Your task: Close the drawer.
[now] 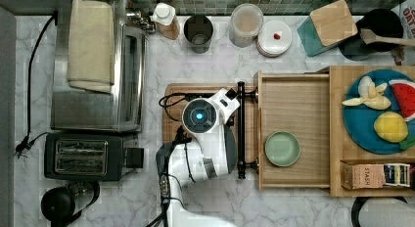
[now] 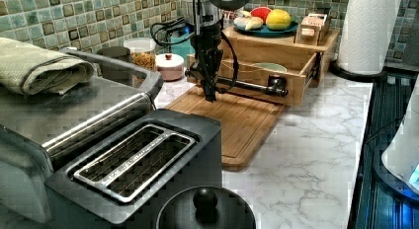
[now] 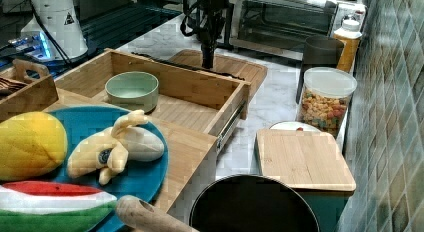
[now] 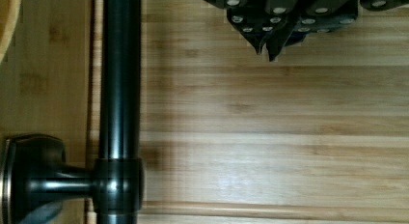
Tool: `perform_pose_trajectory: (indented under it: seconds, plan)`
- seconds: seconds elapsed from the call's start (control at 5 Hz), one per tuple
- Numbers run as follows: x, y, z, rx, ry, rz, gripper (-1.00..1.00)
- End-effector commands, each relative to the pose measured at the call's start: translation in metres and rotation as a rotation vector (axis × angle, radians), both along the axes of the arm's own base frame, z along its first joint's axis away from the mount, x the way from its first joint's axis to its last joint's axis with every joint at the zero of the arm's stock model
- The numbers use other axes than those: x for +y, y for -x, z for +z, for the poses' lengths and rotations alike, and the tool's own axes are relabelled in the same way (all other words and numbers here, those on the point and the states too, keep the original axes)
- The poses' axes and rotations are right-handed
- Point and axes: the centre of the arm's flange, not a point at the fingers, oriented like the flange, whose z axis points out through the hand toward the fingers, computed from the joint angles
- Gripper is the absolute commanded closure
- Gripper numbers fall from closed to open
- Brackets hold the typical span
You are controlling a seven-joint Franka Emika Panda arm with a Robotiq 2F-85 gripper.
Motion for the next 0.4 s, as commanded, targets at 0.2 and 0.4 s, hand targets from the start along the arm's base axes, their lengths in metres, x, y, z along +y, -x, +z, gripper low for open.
perform_pose_trajectory:
  seconds: [0.2,0.4]
  plan:
    - [-0.101,0.003,0.019,0.021,-0.013,-0.04,1.0]
    - [-0.144,0.003,0.02,0.021,-0.033,-0.044,1.0]
